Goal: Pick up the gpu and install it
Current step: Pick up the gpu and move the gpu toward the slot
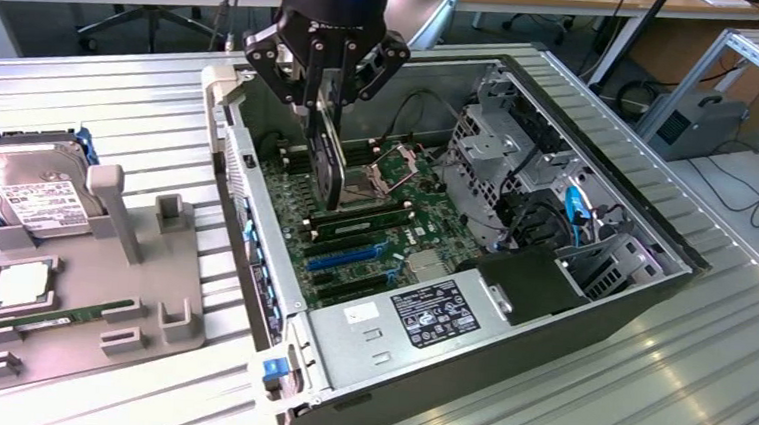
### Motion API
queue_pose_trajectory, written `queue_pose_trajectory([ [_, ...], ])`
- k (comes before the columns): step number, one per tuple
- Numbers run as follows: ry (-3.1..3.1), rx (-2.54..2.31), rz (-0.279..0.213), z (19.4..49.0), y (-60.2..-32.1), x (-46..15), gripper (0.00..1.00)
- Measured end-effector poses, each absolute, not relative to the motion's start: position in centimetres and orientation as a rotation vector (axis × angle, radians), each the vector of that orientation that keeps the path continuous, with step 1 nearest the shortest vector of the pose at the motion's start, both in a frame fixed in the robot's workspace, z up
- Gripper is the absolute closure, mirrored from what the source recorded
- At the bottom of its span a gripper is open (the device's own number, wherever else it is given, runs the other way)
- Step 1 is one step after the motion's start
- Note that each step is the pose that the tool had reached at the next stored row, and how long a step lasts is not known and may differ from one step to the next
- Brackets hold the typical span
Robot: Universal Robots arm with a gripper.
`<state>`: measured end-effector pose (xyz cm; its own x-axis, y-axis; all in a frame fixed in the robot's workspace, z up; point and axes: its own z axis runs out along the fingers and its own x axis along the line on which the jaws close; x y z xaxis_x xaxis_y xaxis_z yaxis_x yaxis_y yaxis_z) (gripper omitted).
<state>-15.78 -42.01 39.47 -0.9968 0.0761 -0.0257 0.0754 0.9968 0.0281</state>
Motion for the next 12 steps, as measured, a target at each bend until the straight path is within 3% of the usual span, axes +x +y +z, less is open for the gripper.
queue_pose_trajectory([
  [12, 3.112, 0.118, 0.042, 39.11, -42.01, -15.73, 0.73],
])
